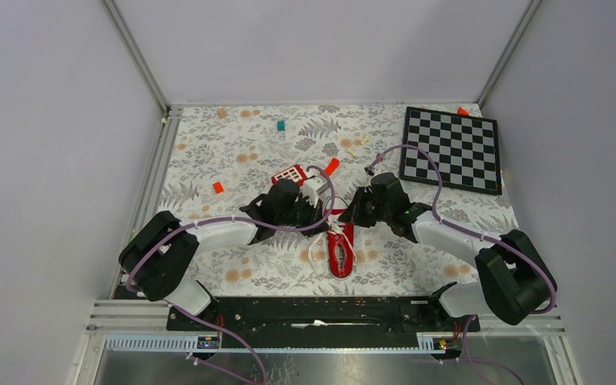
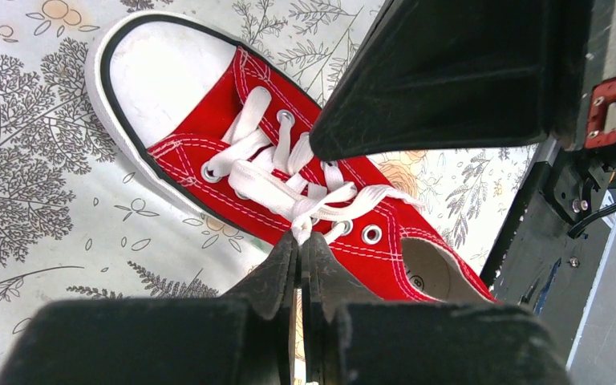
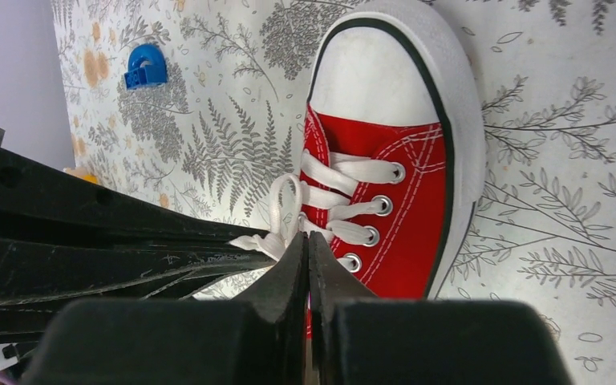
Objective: Tie the shoes
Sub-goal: Cross the shoelace with the shoelace.
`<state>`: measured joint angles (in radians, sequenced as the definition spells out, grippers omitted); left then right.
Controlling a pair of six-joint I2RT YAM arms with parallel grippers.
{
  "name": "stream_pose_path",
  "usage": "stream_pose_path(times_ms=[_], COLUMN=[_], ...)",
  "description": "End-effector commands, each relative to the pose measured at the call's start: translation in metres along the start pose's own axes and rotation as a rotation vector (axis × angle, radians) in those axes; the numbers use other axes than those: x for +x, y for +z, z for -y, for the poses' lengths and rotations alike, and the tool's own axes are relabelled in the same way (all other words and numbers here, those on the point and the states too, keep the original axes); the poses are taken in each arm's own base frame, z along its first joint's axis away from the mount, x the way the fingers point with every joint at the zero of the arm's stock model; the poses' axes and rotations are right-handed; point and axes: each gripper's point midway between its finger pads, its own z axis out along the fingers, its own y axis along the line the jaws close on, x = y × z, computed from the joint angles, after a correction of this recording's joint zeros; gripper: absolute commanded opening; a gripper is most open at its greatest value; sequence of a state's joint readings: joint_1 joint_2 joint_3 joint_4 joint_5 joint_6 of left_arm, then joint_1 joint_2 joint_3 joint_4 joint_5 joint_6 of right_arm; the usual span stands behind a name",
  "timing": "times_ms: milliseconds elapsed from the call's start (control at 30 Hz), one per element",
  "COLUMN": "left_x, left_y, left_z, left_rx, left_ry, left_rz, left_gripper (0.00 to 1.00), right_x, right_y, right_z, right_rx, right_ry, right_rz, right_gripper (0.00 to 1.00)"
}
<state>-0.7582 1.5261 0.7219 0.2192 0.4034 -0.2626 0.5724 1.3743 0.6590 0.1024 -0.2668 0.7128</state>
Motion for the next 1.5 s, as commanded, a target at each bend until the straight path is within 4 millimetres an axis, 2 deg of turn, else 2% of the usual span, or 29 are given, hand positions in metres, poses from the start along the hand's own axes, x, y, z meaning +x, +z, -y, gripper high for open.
stream_pose_path(times_ms=[0, 133, 300, 400, 800, 967, 1133, 1467], left_x=[-0.018, -0.018, -0.016, -0.012, -0.004, -0.003, -0.005, -0.008], left_y=[-0.006, -0.006, -0.006, -0.005, -0.002, -0.001, -0.001, 0.001], left_z=[0.008, 0.008, 0.008, 0.007, 0.002, 0.002, 0.003, 0.004], left_rx=[0.034, 0.033, 0.034, 0.034, 0.028, 0.027, 0.029, 0.039], left_ry=[0.037, 0.037, 0.035, 0.025, 0.004, 0.006, 0.008, 0.013], left_rz=[0.066, 0.066, 0.074, 0.070, 0.066, 0.060, 0.063, 0.060], left_gripper=[0.00, 0.00, 0.00, 0.00, 0.00, 0.00, 0.00, 0.00], right_x=[-0.008, -0.008, -0.009, -0.010, -0.012, -0.005, -0.004, 0.000], right_y=[-0.007, -0.005, -0.005, -0.005, 0.006, 0.011, 0.016, 0.023], right_z=[0.002, -0.005, -0.016, -0.019, -0.027, -0.019, -0.014, -0.015], right_rx=[0.020, -0.009, -0.044, -0.046, -0.067, -0.036, -0.016, -0.035], right_ry=[-0.017, -0.035, -0.072, -0.103, -0.154, -0.149, -0.144, -0.142], right_rz=[0.058, 0.034, -0.001, -0.022, -0.082, -0.134, -0.137, -0.167], right_gripper=[0.00, 0.00, 0.21, 0.26, 0.28, 0.34, 0.33, 0.31])
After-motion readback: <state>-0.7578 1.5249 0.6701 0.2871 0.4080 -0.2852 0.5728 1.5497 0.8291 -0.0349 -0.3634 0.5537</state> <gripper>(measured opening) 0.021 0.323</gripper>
